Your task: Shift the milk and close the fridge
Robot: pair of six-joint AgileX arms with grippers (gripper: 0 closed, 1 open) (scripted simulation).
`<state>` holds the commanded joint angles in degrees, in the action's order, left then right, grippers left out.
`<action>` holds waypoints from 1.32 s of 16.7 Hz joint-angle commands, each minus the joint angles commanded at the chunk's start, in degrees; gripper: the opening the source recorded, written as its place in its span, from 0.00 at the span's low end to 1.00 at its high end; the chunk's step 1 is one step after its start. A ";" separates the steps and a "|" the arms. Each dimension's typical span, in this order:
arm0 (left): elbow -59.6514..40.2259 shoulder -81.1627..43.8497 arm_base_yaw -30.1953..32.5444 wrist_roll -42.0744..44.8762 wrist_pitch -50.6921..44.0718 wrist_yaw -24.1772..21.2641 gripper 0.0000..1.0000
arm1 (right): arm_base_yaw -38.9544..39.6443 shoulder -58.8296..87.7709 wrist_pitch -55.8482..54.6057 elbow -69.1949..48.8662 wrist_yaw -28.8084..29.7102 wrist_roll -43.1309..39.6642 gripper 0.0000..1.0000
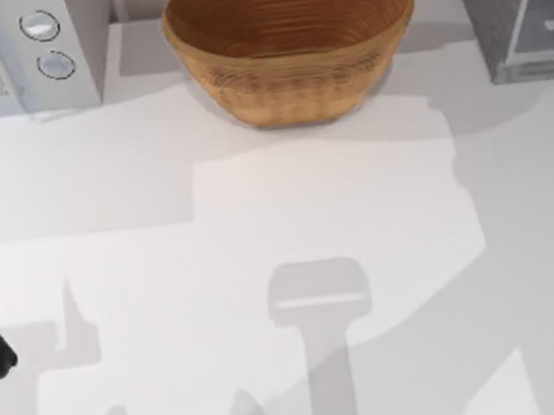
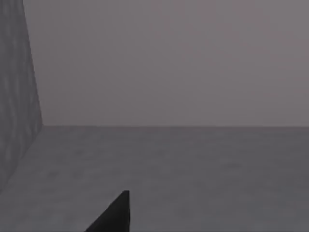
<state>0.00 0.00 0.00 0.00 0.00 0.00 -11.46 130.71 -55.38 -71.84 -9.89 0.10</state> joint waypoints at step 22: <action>0.00 0.00 0.00 0.00 0.00 0.00 1.00 | 5.15 -64.47 25.49 33.16 4.83 0.16 1.00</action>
<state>0.00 0.00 0.00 0.00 0.00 0.00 -6.31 66.24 -29.89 -38.67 -5.06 0.26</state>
